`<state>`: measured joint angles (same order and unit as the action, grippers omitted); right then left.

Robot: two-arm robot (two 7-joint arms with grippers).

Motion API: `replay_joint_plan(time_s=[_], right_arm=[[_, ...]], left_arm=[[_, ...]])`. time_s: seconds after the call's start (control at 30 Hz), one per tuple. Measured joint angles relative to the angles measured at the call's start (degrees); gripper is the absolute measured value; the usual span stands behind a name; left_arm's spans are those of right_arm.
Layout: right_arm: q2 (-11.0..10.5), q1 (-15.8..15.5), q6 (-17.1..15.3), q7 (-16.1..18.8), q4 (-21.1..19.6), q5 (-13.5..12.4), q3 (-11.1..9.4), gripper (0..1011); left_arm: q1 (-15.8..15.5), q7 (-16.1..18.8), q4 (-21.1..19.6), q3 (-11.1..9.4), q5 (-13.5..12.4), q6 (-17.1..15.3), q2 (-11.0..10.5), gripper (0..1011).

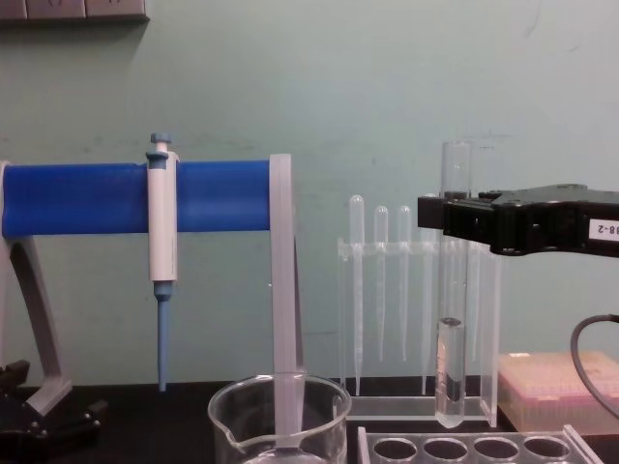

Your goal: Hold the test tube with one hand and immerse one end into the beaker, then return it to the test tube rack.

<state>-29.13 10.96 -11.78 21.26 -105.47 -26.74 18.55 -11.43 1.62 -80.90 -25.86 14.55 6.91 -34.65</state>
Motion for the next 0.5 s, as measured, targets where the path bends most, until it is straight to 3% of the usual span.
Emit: replay_joint_plan(time_s=[0.5], right_arm=[[0.0,0.0,0.0,0.0,0.0,0.0,0.0,234]], left_arm=[[0.0,0.0,0.0,0.0,0.0,0.0,0.0,1000]])
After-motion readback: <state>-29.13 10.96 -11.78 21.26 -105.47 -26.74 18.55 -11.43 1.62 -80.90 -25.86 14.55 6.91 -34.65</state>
